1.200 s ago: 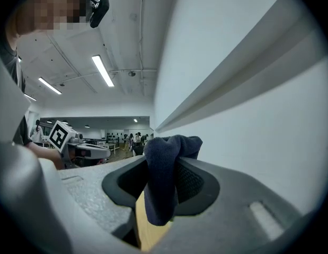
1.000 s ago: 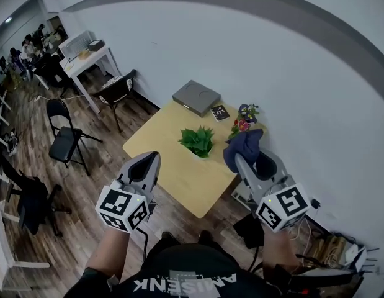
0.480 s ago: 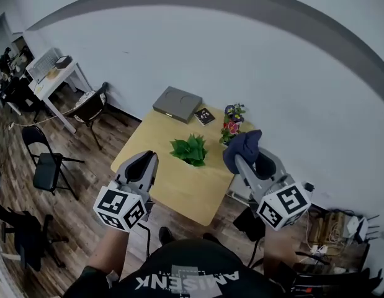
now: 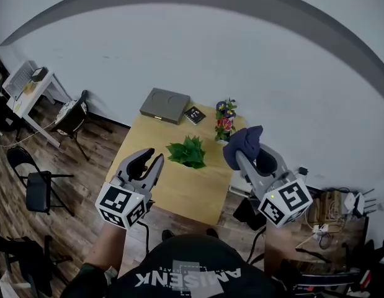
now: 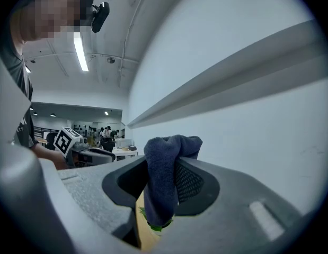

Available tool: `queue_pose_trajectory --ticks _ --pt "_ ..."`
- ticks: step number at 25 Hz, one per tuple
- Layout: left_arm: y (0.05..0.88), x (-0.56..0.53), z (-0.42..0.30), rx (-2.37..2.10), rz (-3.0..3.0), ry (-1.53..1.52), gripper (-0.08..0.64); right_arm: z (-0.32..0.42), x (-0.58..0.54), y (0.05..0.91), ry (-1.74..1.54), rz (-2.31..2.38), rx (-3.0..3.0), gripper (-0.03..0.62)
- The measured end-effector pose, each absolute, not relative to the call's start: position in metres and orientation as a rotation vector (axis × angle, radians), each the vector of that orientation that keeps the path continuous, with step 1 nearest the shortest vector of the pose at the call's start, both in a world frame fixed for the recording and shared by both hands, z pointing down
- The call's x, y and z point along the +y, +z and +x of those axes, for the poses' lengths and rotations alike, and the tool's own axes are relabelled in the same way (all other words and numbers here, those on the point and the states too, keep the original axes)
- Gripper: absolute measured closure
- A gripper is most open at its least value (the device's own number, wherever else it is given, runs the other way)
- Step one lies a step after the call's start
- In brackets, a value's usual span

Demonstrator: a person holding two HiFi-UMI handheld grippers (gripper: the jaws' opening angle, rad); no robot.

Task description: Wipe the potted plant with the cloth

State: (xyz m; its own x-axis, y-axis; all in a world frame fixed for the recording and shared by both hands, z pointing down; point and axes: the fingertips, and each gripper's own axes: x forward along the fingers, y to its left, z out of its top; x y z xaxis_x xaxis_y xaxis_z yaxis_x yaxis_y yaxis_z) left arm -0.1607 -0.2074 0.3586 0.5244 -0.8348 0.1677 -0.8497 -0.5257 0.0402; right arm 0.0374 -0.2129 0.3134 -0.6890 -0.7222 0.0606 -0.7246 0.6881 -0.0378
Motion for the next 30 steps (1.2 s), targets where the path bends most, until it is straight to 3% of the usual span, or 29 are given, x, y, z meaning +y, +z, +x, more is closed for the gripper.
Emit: queue_pose_trajectory --ticks 9,11,17,30 --pt "0.423 -0.206 -0.136 -1.202 2.880 0.800 0.474 0.050 -0.208 0.331 0.148 1.330 -2.778 0.460" --pt "0.439 -0.207 -0.134 -1.163 2.894 0.937 0.447 0.056 -0.206 0.335 0.165 1.355 -2.762 0.460" --pt "0.484 -0.214 -0.124 -1.056 2.895 1.187 0.411 0.070 -0.199 0.344 0.192 1.394 -2.734 0.460" --pt "0.596 -0.231 -0.100 -0.818 2.826 1.726 0.422 0.100 -0.185 0.359 0.229 1.491 -2.656 0.460"
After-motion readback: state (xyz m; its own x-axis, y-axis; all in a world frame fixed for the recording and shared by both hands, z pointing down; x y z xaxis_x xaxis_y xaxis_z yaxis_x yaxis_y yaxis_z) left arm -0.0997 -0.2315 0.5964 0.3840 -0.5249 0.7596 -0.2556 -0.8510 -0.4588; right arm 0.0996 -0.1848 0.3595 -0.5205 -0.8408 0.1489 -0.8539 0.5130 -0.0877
